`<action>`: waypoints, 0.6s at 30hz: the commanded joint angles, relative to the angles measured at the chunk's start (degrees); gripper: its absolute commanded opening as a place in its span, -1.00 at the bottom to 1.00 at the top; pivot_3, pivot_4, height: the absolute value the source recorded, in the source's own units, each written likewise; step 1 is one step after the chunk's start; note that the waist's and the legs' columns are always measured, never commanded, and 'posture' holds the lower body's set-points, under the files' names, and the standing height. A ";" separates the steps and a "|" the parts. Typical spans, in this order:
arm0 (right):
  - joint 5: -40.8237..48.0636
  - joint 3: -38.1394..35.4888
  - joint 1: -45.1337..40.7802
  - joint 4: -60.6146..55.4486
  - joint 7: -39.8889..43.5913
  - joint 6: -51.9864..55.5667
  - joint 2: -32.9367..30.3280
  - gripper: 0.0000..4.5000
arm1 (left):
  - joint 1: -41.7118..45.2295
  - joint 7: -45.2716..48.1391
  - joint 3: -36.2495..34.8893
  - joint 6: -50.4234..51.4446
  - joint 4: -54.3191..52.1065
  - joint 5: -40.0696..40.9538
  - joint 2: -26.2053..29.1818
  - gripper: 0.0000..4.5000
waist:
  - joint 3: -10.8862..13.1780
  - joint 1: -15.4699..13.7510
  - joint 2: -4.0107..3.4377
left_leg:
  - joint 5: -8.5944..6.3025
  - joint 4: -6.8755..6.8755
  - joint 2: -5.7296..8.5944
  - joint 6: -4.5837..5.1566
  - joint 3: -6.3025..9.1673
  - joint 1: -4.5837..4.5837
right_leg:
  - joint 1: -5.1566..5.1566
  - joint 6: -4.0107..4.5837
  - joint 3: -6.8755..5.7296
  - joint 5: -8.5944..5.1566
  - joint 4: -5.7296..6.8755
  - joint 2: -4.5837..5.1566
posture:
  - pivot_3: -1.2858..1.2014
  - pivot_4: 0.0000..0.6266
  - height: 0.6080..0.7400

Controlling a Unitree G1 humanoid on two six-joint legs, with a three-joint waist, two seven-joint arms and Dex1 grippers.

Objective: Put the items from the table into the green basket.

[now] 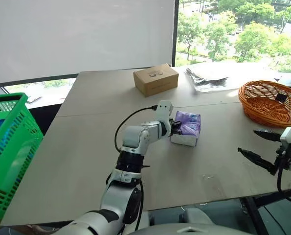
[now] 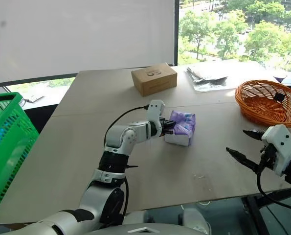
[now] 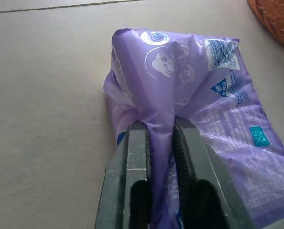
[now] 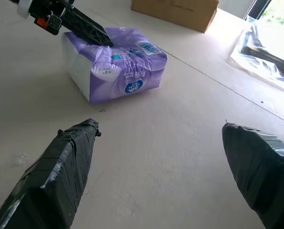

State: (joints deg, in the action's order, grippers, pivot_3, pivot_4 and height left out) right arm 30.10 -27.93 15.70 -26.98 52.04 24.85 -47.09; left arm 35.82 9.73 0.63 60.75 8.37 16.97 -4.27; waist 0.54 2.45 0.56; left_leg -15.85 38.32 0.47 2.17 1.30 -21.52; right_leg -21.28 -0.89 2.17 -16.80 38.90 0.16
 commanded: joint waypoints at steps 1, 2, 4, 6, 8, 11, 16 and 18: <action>2.30 1.39 -4.22 -0.83 0.32 0.35 -0.46 1.00 | 0.89 -0.82 -1.16 -3.09 -0.93 -0.73 1.02 -0.74 | 0.05 0.02 0.02 | 0.00 0.00 0.00 0.00 -0.01 0.00 | -0.01 0.00 0.01 0.00 0.00 0.00 | -0.06 -1.00 1.00; 3.52 1.99 -5.63 -1.14 0.27 1.05 -0.23 1.00 | 1.40 -0.96 -1.22 -4.25 -1.25 -1.37 2.03 -0.74 | 0.05 -0.03 0.02 | 0.00 0.00 0.00 0.00 -0.01 -0.01 | -0.02 0.00 0.02 0.01 0.01 0.01 | -0.06 -1.00 1.00; 8.05 4.65 -11.36 -2.78 -0.95 3.79 0.79 1.00 | 3.74 -1.98 -3.89 -6.96 -1.95 -2.87 6.65 -0.74 | 0.12 0.11 -0.05 | 0.00 0.00 -0.01 0.00 -0.01 0.00 | -0.03 0.00 0.03 0.01 0.01 0.02 | -0.02 -1.00 1.00; 13.06 7.28 -16.80 -4.67 -1.97 6.79 1.98 1.00 | 5.92 -3.32 -7.10 -9.81 -1.91 -4.84 13.31 -0.74 | 0.55 0.62 0.01 | 0.00 -0.05 0.00 -0.01 0.13 -0.11 | -0.15 0.03 0.40 0.03 0.19 -0.13 | -0.02 -1.00 1.00; 17.56 8.75 -20.64 -5.94 -2.98 9.33 3.08 1.00 | 6.93 -3.43 -9.37 -11.27 -1.70 -6.01 19.64 -0.74 | 0.61 0.88 0.04 | 0.01 -0.05 0.00 -0.01 0.38 -0.02 | -0.31 0.08 0.38 0.06 0.20 -0.28 | 0.01 -1.00 1.00; 24.28 10.98 -25.82 -7.29 -3.37 12.38 4.05 1.00 | 6.36 -1.32 -14.68 -12.28 -1.36 -7.71 32.84 -0.74 | 0.60 0.26 0.02 | 0.01 -0.06 0.01 -0.05 0.54 -0.11 | -0.43 0.10 0.29 0.06 0.22 -0.21 | 0.05 -1.00 1.00; 28.04 13.10 -32.57 -5.24 -3.49 13.78 4.94 1.00 | -0.91 2.27 -23.93 -15.61 1.77 -9.52 51.40 -0.74 | 0.63 -1.16 0.28 | 0.07 -0.12 0.17 -0.42 0.54 -0.47 | -0.78 0.06 0.28 0.06 -0.06 0.15 | 0.09 -1.00 1.00; 27.91 13.79 -34.29 -3.92 -3.07 13.74 5.00 1.00 | -3.51 2.92 -27.32 -17.28 5.20 -9.83 55.89 -0.74 | 0.66 -2.51 0.41 | 0.07 -0.12 0.29 -0.41 0.55 -0.52 | -0.85 0.03 0.21 0.05 -0.08 0.34 | 0.11 -1.00 1.00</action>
State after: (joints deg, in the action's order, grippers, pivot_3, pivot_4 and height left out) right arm 56.93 -13.83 -17.27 -31.27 48.91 38.70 -42.06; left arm 32.50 11.83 -24.04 45.88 12.85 7.75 49.69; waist 1.20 -0.06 0.97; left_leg -15.79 38.20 0.81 1.77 1.85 -22.06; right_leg -22.12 -0.86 2.35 -16.75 38.82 0.58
